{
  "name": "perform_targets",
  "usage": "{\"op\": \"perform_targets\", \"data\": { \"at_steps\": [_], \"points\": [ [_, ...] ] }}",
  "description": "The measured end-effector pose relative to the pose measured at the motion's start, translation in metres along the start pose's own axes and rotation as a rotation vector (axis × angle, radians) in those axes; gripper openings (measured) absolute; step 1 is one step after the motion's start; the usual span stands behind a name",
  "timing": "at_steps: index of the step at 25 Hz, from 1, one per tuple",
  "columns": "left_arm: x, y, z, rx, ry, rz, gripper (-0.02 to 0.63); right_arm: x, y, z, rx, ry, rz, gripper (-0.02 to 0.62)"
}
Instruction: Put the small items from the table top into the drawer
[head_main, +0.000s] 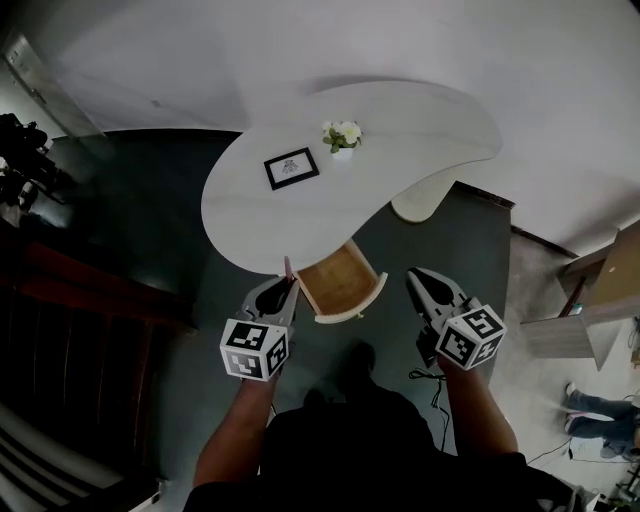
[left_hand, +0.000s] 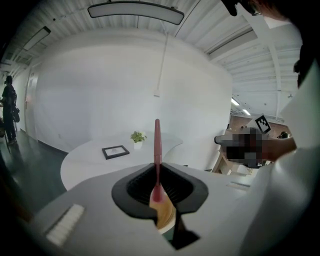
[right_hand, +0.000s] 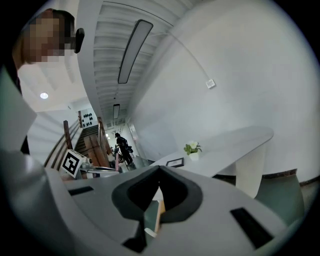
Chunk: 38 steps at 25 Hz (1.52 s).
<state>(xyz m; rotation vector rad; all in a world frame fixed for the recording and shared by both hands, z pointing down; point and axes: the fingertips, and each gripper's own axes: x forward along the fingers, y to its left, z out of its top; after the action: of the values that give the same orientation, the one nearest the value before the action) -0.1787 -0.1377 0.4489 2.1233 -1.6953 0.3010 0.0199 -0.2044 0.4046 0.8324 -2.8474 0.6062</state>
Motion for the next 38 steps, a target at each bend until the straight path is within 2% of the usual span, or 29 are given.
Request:
{"op": "perform_targets", "data": {
  "at_steps": [6,12,20,24,27,32,38],
  "points": [
    [0.022,-0.023,-0.007,0.025,0.059,0.004,0.046,0.001,-0.021,-0.004,0.019,0.007,0.038,-0.006],
    [0.038,-0.037,-0.020,0.054,0.093,-0.059,0.046,-0.005,-0.026,-0.023,0.048,0.022,0.001,-0.006],
    [0.033,-0.022,-0.038,0.046,0.092,-0.152,0.044,-0.007,-0.002,-0.034,0.036,0.061,-0.109,-0.006],
    [0.030,-0.013,-0.050,0.076,0.104,-0.198,0.044,0.003,0.021,-0.031,0.023,0.030,-0.130,-0.006],
    [0.035,-0.006,-0.059,0.081,0.121,-0.208,0.046,0.009,0.026,-0.041,0.032,0.044,-0.143,-0.006],
    [0.055,-0.002,-0.074,0.082,0.172,-0.229,0.046,0.020,0.010,-0.049,0.052,0.060,-0.160,-0.006],
    [0.092,-0.002,-0.090,0.110,0.247,-0.225,0.046,0.040,-0.030,-0.056,0.075,0.061,-0.140,-0.006]
  ]
}}
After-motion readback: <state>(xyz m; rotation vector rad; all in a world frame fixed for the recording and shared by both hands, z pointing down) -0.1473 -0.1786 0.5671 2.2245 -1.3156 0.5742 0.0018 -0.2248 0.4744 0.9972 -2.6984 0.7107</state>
